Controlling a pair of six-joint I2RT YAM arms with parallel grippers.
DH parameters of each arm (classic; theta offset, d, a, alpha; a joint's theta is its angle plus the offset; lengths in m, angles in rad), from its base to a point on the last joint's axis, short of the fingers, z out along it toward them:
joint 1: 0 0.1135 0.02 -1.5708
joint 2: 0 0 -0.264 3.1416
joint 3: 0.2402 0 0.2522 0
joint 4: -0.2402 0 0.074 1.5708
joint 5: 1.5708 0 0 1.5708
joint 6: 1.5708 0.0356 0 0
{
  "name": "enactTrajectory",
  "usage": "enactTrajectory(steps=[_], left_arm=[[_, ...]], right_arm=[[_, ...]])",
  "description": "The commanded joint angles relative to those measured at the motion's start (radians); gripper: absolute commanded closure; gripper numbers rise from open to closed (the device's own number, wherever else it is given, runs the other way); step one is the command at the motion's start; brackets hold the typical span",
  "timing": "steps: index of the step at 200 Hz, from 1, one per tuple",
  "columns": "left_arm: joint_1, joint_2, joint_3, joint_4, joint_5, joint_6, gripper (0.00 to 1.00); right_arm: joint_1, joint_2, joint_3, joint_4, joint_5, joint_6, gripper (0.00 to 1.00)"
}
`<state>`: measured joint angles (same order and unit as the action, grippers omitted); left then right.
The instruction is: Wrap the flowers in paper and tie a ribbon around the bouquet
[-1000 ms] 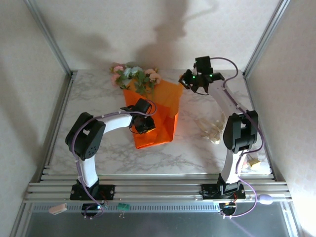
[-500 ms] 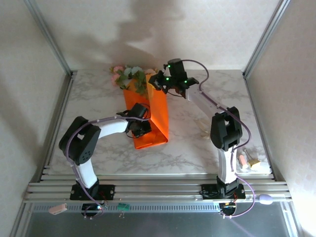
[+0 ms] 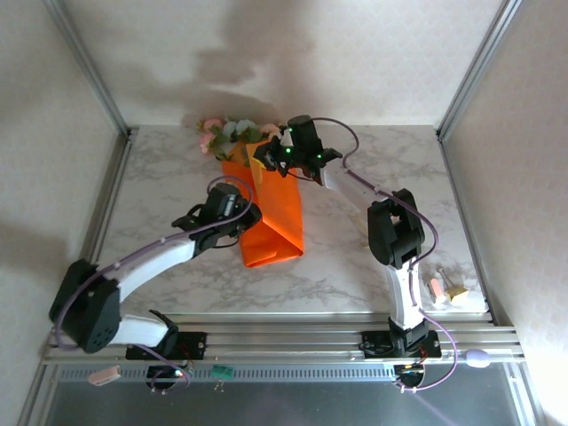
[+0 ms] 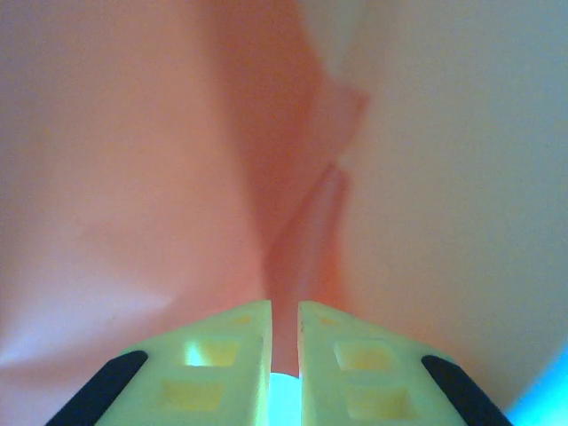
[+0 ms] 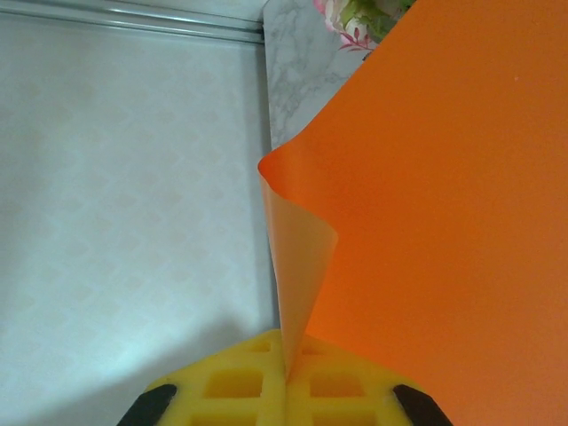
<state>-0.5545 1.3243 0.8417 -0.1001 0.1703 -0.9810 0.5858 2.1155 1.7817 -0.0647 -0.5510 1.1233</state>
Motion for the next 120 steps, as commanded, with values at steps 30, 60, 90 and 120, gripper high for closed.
enactTrajectory(steps=[30,60,90,120], left_arm=[[0.06,-0.244,-0.066,-0.09,-0.033,-0.052,0.66],[0.099,-0.198,-0.048,-0.094,0.074,0.03,0.42],[0.103,-0.028,0.03,-0.102,0.101,0.165,0.4],[0.099,0.095,0.145,-0.187,-0.02,0.273,0.4]], right_arm=[[0.015,0.088,0.076,0.002,0.005,0.016,0.94],[0.029,0.118,0.107,0.002,0.003,0.024,0.93],[0.039,0.123,0.11,-0.001,0.003,0.03,0.93],[0.045,0.117,0.11,0.006,0.006,0.041,0.94]])
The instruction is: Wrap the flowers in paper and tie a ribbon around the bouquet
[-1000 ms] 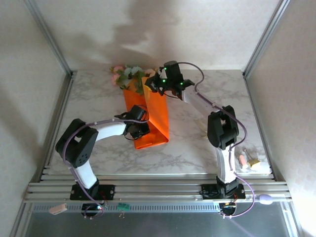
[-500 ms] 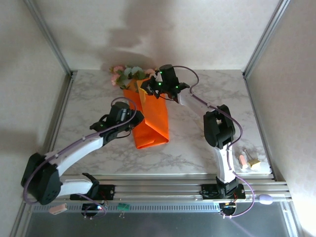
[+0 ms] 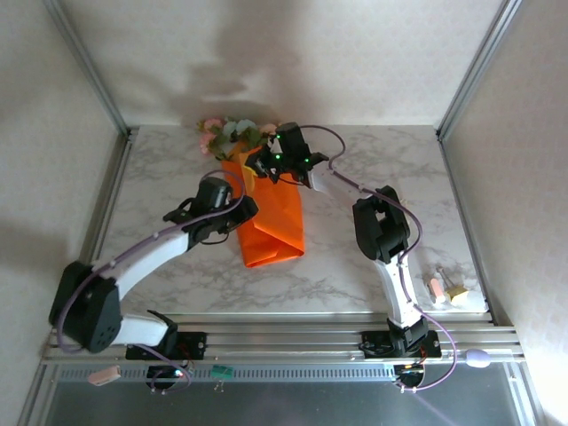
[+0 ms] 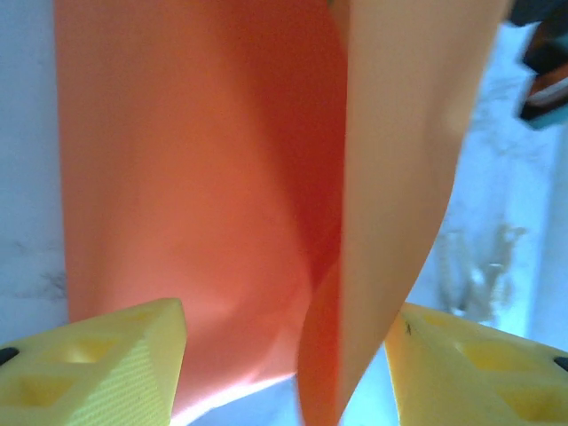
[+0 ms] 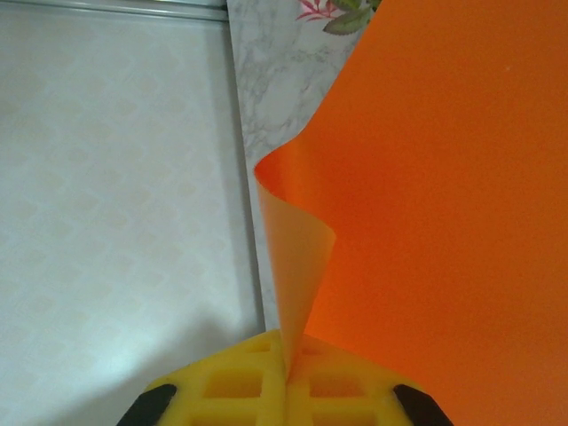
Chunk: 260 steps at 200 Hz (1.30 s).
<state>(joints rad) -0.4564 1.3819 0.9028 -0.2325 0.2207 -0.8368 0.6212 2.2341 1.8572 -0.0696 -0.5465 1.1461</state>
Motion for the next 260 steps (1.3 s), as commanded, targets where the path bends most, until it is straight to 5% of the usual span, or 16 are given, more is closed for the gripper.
enactTrajectory(steps=[1,34,66,83,115,157,206,260], left_arm=[[0.001,0.04,0.084,-0.052,-0.07,0.131,0.4],[-0.011,0.118,0.156,-0.059,-0.084,0.163,0.45],[-0.003,0.173,0.164,-0.11,-0.165,0.157,0.88],[-0.002,0.187,0.15,-0.097,-0.165,0.152,1.0],[0.002,0.203,0.141,-0.083,-0.164,0.129,1.0],[0.011,0.201,0.09,-0.075,-0.153,0.083,1.0],[0.033,0.215,0.043,-0.029,-0.149,0.056,1.0],[0.039,0.284,0.08,-0.05,-0.168,0.065,1.0]], right_arm=[[0.009,-0.001,0.034,0.011,0.002,0.019,0.93],[0.011,-0.002,0.048,-0.001,0.004,0.019,0.94],[0.011,0.001,0.065,-0.035,0.001,0.004,0.93],[0.009,0.001,0.066,-0.073,0.016,-0.014,0.9],[-0.005,-0.015,0.06,-0.154,0.051,-0.072,0.64],[-0.094,-0.15,-0.012,-0.211,0.123,-0.174,0.48],[-0.22,-0.257,-0.221,-0.18,0.133,-0.213,0.48],[-0.206,-0.13,-0.208,-0.161,0.136,-0.187,0.74]])
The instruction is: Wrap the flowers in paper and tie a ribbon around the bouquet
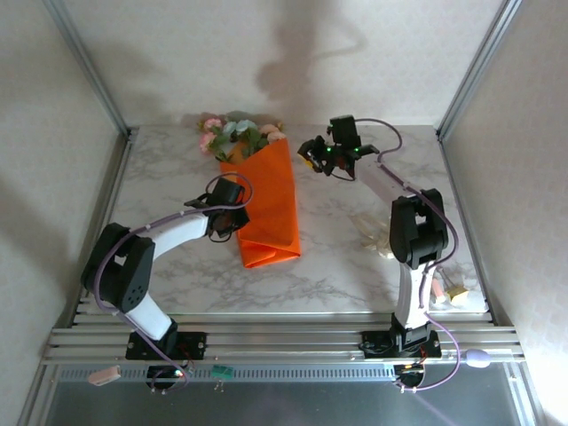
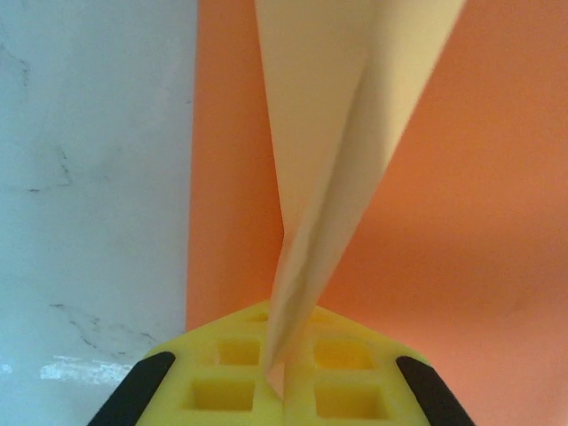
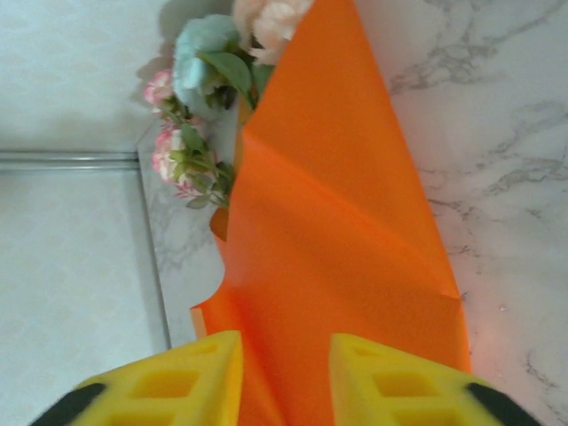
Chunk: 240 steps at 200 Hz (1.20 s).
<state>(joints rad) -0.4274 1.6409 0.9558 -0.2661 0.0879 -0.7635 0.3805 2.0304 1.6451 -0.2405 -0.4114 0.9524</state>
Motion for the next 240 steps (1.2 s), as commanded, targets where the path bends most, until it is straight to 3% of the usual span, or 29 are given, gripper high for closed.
enactTrajectory(steps=[1,48,116,168,198,240], left_arm=[[0.01,0.025,0.027,-0.017,-0.036,-0.008,1.0],[0.01,0.025,0.0,-0.017,-0.057,-0.022,1.0],[0.01,0.091,0.02,-0.048,-0.088,-0.031,1.0],[0.01,0.14,0.033,-0.088,-0.126,-0.046,1.0],[0.01,0.125,0.034,-0.083,-0.144,-0.051,1.0],[0.008,0.06,0.069,-0.055,-0.09,-0.057,1.0]], right_arm=[[0.036,0.076,0.006,0.01,0.002,0.007,0.74],[0.117,0.128,0.026,0.014,0.002,0.057,0.77],[0.153,0.019,-0.217,0.094,0.004,0.091,0.81],[0.16,0.038,-0.276,0.136,-0.017,0.092,0.78],[0.179,0.068,-0.245,0.138,-0.023,0.082,0.71],[0.181,0.089,-0.241,0.059,0.001,0.068,0.68]])
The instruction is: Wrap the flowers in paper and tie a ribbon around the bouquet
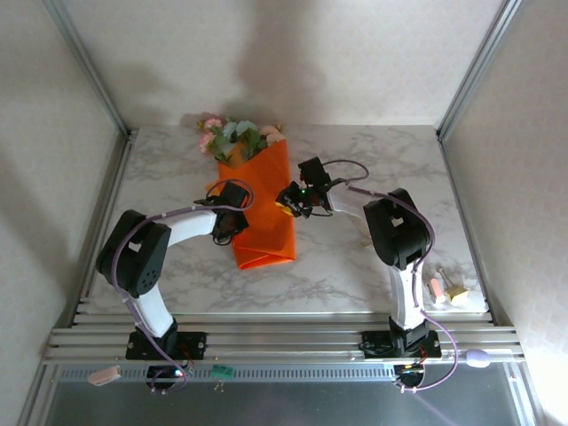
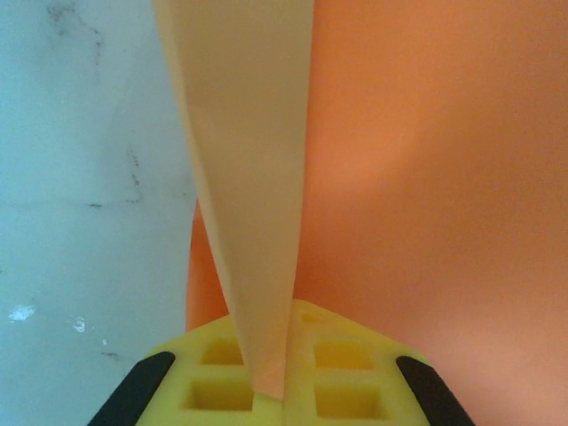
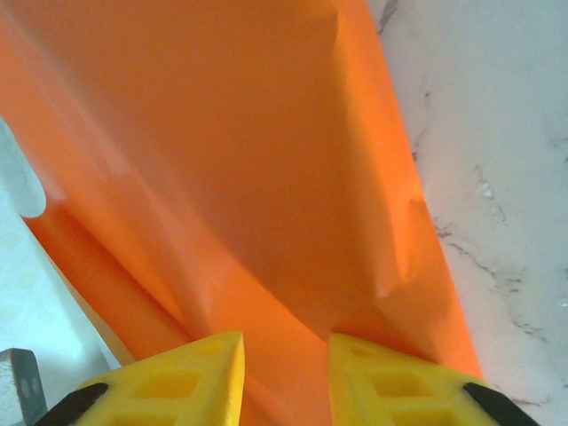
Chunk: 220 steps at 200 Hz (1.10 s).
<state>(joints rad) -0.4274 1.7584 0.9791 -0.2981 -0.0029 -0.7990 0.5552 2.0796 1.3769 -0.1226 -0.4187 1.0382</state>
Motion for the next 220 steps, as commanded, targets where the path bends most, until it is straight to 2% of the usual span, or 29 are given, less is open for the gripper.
enactTrajectory(steps=[1,16,32,56,80,96,113,127,142,156,182,220], left_arm=[[0.009,-0.059,0.048,-0.026,0.0,-0.022,1.0],[0.01,-0.089,0.077,-0.078,-0.036,-0.039,1.0],[0.022,-0.098,0.089,-0.139,-0.053,-0.049,0.9],[0.049,-0.113,0.051,-0.181,-0.05,-0.068,0.88],[0.057,-0.212,0.07,-0.263,-0.123,-0.096,0.61],[0.055,-0.321,0.12,-0.321,-0.167,-0.112,0.54],[0.053,-0.381,0.18,-0.344,-0.101,-0.123,0.58],[0.034,-0.384,0.178,-0.256,0.078,-0.131,0.62],[-0.021,-0.313,0.144,-0.171,0.261,-0.177,0.66],[-0.065,-0.225,0.09,-0.074,0.371,-0.227,0.73],[-0.101,-0.127,0.02,0.118,0.425,-0.293,0.76],[-0.096,0.018,-0.049,0.137,0.365,-0.242,0.81]], right_arm=[[0.006,0.042,0.029,-0.06,0.008,-0.018,0.68],[0.009,0.058,0.034,-0.073,0.004,-0.023,0.68],[0.011,0.072,0.043,-0.079,-0.001,-0.023,0.68],[0.019,0.08,0.059,-0.078,-0.002,-0.021,0.68],[0.025,0.081,0.066,-0.095,0.013,-0.019,0.68],[0.025,0.077,0.058,-0.096,0.017,-0.01,0.68],[0.029,0.074,0.054,-0.092,0.017,-0.006,0.68],[0.032,0.071,0.05,-0.089,0.018,-0.004,0.68],[0.033,0.07,0.049,-0.093,0.024,-0.004,0.68],[0.032,0.07,0.048,-0.097,0.028,-0.003,0.68],[0.032,0.068,0.047,-0.09,0.025,-0.002,0.68],[0.031,0.055,0.035,-0.064,0.016,-0.005,0.68]])
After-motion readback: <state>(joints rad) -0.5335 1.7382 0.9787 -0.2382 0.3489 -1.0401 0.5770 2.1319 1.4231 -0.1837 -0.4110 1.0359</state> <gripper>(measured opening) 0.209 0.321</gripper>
